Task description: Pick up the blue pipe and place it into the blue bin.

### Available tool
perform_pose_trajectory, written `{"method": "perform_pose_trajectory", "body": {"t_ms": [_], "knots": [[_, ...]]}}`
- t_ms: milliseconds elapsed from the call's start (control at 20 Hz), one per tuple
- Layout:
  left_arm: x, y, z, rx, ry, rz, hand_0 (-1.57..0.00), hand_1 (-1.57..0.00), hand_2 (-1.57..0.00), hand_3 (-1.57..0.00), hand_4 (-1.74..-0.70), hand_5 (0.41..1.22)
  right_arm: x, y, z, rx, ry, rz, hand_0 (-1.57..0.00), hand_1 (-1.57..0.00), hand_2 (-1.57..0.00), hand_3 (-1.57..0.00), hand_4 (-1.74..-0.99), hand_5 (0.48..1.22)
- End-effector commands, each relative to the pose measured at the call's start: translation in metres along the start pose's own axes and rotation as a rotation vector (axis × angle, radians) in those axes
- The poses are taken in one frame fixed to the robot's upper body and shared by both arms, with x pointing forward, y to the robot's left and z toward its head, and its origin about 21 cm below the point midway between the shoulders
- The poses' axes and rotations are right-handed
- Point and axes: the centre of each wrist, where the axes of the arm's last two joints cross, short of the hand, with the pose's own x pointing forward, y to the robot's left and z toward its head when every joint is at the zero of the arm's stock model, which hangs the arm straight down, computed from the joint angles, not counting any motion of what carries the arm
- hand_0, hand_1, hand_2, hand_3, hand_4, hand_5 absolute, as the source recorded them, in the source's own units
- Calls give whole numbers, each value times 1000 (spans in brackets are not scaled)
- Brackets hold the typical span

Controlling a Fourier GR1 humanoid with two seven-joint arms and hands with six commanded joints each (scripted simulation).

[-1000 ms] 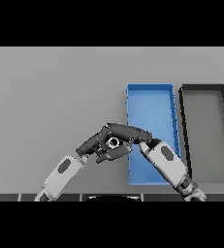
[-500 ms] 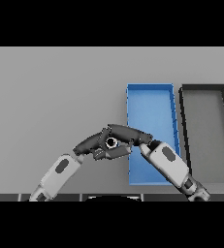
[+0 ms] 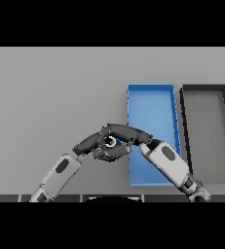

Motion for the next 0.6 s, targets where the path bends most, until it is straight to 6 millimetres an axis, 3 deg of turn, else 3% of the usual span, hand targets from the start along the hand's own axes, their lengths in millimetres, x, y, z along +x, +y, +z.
{"method": "perform_pose_trajectory", "body": {"t_ms": [0,250,400,550], "knots": [[-1,0,-1,2,-1,6,-32,-30,-27,-29,-889,587,-3,0,0,-2,11,-3,-1570,-1570,-1570,-1570,-1490,1220],[-3,0,1,16,48,20,-10,-9,-8,-9,-901,548,11,-6,4,-17,2,-100,-1571,-1571,-1571,-1571,-1491,1221],[-2,-4,1,6,44,30,-4,-4,-4,-4,-914,524,32,-16,3,-20,0,-158,-1571,-1571,-1571,-1571,-1613,1221],[-2,-6,2,0,56,33,-2,-2,-1,-2,-917,504,63,-37,4,-68,-28,-239,-1571,-1571,-1571,-1571,-1675,1194]]}}
